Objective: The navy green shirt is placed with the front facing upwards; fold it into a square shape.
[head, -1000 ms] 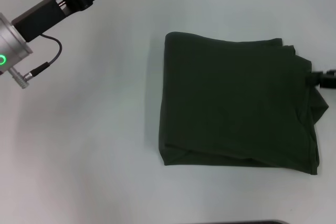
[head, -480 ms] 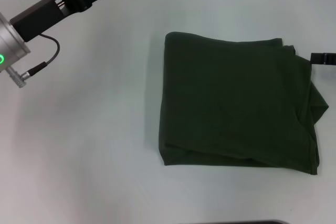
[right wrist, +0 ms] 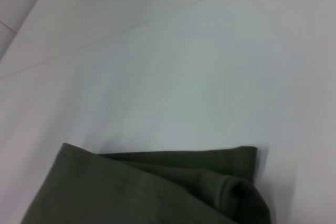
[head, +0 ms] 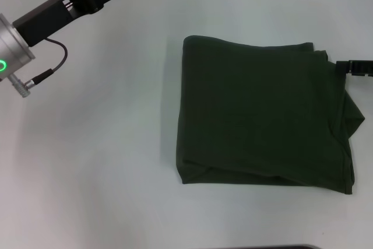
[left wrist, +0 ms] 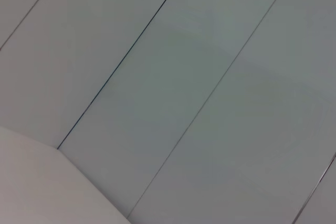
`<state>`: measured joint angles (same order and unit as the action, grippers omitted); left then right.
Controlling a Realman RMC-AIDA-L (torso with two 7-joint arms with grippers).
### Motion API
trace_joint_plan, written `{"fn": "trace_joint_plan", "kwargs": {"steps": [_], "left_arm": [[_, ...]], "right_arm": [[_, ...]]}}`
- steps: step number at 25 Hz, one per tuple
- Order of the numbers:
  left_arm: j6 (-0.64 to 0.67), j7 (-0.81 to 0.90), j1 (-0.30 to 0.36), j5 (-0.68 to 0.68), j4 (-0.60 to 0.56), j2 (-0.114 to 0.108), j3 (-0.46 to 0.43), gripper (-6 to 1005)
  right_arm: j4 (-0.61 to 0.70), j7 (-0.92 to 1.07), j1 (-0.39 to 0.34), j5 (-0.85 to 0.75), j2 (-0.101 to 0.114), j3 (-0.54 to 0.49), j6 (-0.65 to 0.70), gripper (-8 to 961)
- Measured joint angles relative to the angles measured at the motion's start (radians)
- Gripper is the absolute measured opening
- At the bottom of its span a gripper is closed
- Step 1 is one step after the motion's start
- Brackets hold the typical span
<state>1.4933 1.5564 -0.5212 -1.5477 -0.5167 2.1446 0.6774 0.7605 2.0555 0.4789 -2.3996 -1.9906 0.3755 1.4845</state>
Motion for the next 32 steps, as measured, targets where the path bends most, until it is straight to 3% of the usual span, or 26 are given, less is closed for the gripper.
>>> {"fn": "trace_joint_plan", "kwargs": {"steps": [17,19,25,32], "left_arm": [[-0.012,-0.014,-0.001,0.0,0.004,-0.003,0.003,950],[-0.017,-0.014,-0.001,-0.001,0.004,-0.004,0.004,950],[-0.023,-0.014,0.0,-0.002,0.004,-0.005,0.007,950],[-0.028,-0.014,0.001,-0.002,0.004,-0.005,0.014,949]], "right_arm": [[-0.085,-0.001,0.03,0.006,-0.003,0.025,-0.062,705],[-0.086,0.005,0.032,0.006,-0.003,0.025,-0.063,580],[-0.087,0.015,0.032,0.007,-0.003,0.02,-0.066,357],[-0.087,0.009,0.032,0.044,-0.001,0.02,-0.055,192]]}}
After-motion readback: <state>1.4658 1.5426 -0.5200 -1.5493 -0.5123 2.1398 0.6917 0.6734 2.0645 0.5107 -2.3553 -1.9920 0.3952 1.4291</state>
